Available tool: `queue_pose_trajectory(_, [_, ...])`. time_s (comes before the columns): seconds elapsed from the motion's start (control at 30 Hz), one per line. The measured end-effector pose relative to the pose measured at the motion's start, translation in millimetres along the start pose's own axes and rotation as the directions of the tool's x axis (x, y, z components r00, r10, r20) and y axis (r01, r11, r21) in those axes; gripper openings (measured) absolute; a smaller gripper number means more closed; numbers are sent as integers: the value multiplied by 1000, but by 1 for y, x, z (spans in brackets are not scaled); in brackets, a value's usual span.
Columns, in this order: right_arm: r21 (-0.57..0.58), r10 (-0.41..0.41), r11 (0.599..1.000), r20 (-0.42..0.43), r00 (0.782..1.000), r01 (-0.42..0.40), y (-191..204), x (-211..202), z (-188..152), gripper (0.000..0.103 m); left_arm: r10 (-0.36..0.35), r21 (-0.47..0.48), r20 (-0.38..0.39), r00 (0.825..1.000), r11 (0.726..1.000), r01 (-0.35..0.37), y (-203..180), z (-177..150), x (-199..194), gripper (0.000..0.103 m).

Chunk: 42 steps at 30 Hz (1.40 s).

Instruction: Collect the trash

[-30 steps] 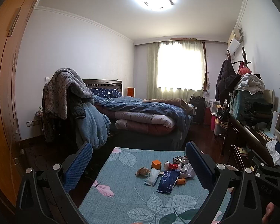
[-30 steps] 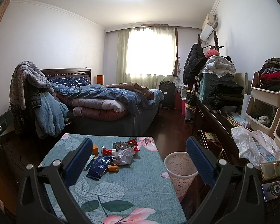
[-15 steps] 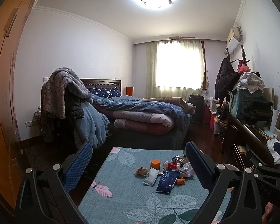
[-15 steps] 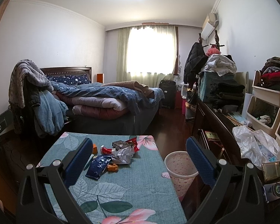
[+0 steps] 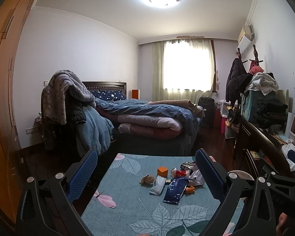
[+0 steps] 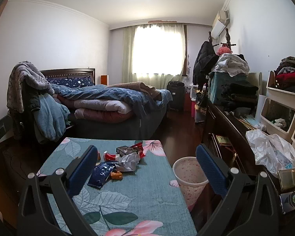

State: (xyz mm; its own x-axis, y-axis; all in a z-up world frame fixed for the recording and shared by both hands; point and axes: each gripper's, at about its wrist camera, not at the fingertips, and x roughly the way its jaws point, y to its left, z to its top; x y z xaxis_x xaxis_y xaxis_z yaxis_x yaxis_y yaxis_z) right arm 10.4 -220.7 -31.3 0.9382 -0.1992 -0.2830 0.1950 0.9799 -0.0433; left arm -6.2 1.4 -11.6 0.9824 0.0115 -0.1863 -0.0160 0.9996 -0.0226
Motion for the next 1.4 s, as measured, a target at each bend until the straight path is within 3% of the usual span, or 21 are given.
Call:
queue_pose_trajectory(0.3, [-1,2,1000,-18,1000,-2,1,4,-1,100,17,14,-12,1000,1000,-17,-4,-8,3,99])
queue_pose_trajectory(0.5, [-9,-1,1000,-61,998,0,6,28,-8,100,17,27,-54,998,1000,-15,-11,-15,31,99])
queue_pose_trajectory(0.7, [5,25,1000,-189,982,-25,8,81,-30,100,24,38,-161,987,999,-18,-12,-38,77,99])
queue_pose_trajectory(0.97, [11,30,1000,-358,933,-28,11,163,-79,100,6,24,-400,916,1000,4,-10,-89,172,99])
queue_pose_trajectory(1.17, [12,46,999,-414,909,-46,15,204,-98,99,67,82,-488,870,996,-31,-18,-109,264,99])
queue_pose_trajectory(1.4, [14,71,997,-436,897,-73,20,227,-101,99,76,32,-599,797,997,-71,-5,-130,352,99])
